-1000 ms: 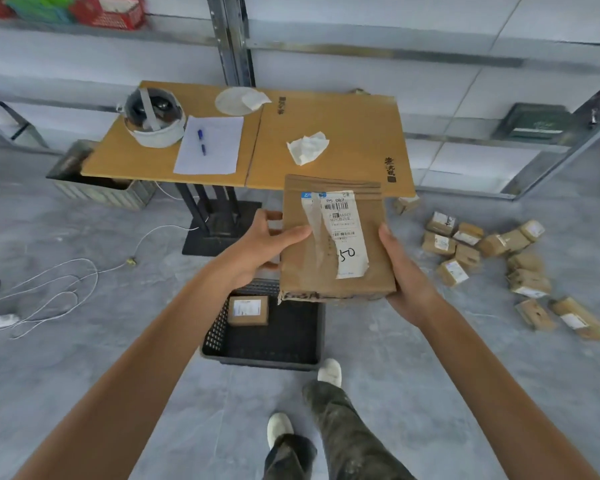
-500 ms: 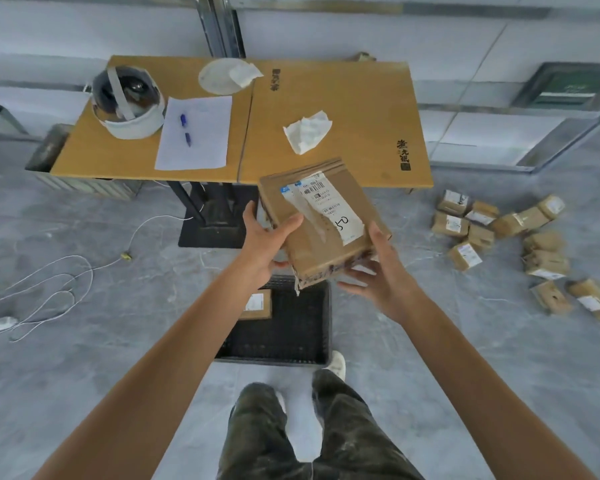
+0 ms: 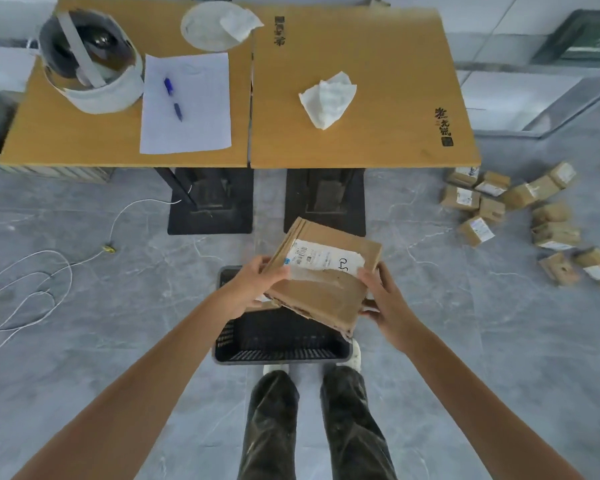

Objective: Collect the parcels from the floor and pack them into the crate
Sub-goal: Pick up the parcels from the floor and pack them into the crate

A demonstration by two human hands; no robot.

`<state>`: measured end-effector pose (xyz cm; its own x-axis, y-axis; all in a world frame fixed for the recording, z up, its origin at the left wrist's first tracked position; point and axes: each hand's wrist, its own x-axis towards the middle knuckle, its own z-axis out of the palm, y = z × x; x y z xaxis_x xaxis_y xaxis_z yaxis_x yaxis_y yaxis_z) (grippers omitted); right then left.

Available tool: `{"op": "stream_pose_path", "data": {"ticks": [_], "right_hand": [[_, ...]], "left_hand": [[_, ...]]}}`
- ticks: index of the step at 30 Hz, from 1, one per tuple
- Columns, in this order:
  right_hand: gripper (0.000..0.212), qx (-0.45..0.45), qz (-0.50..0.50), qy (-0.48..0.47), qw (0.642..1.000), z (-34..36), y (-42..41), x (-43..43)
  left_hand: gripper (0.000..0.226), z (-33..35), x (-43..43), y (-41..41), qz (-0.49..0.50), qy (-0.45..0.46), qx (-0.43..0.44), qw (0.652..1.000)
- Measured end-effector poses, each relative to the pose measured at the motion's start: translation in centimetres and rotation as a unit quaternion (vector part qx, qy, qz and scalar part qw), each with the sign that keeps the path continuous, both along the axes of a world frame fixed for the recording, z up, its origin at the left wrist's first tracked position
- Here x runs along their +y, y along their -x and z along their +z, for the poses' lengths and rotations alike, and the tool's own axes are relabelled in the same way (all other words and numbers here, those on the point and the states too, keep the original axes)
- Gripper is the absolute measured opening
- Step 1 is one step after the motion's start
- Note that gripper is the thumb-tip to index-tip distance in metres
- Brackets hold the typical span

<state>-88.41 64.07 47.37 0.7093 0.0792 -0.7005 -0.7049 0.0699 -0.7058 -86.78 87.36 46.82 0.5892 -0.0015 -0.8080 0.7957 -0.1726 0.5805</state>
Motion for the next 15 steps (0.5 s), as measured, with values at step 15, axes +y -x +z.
{"op": "stream_pose_path", "data": {"ticks": [15], "right_hand": [[0.067,0.126,0.104,0.181,0.97,-29.8,3.4,3.0]], "left_hand": [[0.045,-30.8,-2.2,5.5,0.067,0.001,0.194,0.979]]}}
